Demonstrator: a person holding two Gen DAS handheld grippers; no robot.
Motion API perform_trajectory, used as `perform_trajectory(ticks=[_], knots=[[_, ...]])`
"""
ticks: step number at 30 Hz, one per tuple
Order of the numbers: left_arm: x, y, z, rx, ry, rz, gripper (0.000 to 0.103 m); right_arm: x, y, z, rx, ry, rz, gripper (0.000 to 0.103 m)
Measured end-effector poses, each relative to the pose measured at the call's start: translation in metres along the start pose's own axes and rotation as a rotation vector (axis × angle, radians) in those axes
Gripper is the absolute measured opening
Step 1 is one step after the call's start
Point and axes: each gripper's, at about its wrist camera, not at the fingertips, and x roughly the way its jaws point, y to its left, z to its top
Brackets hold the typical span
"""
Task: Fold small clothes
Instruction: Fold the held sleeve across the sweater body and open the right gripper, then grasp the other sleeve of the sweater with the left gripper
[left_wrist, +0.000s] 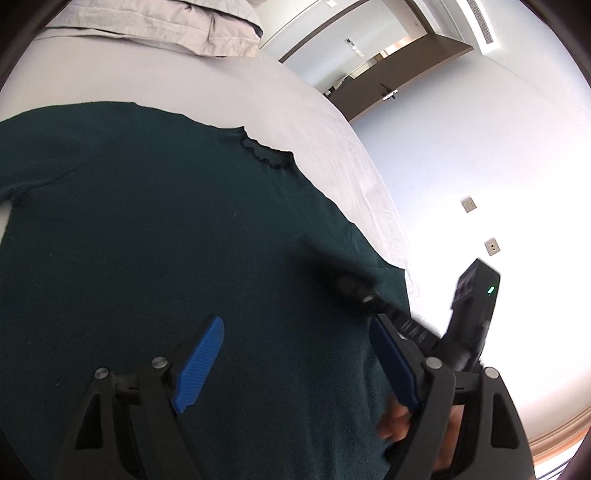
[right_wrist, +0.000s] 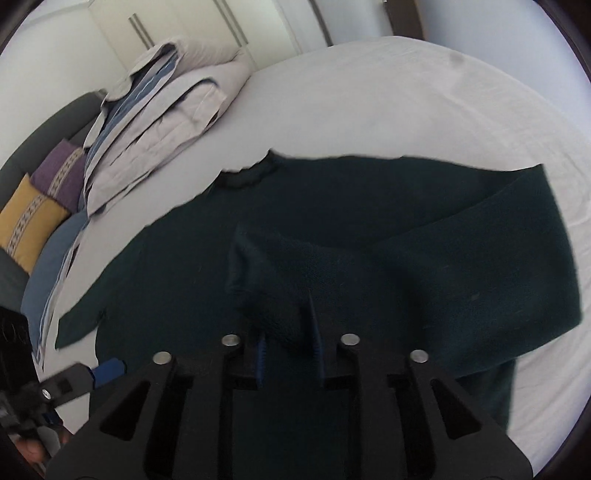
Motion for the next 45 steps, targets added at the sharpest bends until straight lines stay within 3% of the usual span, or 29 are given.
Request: perform_trajectory(ticks=[2,4,7,11,16,21,22,23,25,30,36,41,45], knots=[[0.007,-0.005,0.003,0.011,0.013,-0.008,0.085,-0.005,0.003,-0.042,0.009,-0.006,0.031,0.058],[0.016,-0.009,0.007,0.019,0.021,-0.016,0.086,-0.010,0.015,-0.059,0.014,-0.007,0.052,0.058],[0.035,-0.014,0.013,-0.002,0.049,-0.032,0.086,-0.062,-0.013,-0.059,0.023,-0.046,0.081,0.058],[0.060,-0.027,0.019,-0.006,0.088,-0.041,0.085,-0.118,-0.061,-0.047,0.128,-0.084,0.119,0.058],[0.102,-0.040,0.029,0.010,0.168,-0.018,0.064,-0.171,-0.126,-0.061,0.305,-0.143,0.171,0.058],[0.136,-0.038,0.031,0.003,0.202,0.055,0.059,-0.202,-0.159,-0.067,0.364,-0.188,0.159,0.058],[0.139,-0.037,0.032,0.003,0.196,0.063,0.048,-0.207,-0.164,-0.069,0.366,-0.192,0.151,0.058],[0.142,-0.036,0.032,0.001,0.196,0.076,0.028,-0.209,-0.168,-0.070,0.369,-0.193,0.145,0.058],[0.147,-0.027,0.032,-0.008,0.205,0.103,0.009,-0.208,-0.173,-0.069,0.381,-0.186,0.134,0.058],[0.132,-0.031,0.044,0.037,0.181,0.097,0.004,-0.200,-0.182,-0.066,0.409,-0.179,0.113,0.058],[0.069,-0.036,0.088,0.124,0.023,0.129,0.004,-0.188,-0.186,-0.048,0.404,-0.174,0.079,0.058],[0.039,-0.006,0.113,0.125,-0.076,0.210,0.004,-0.171,-0.194,-0.026,0.415,-0.165,0.031,0.058],[0.042,0.036,0.110,0.080,-0.050,0.250,0.004,-0.151,-0.198,-0.007,0.402,-0.146,-0.036,0.058]])
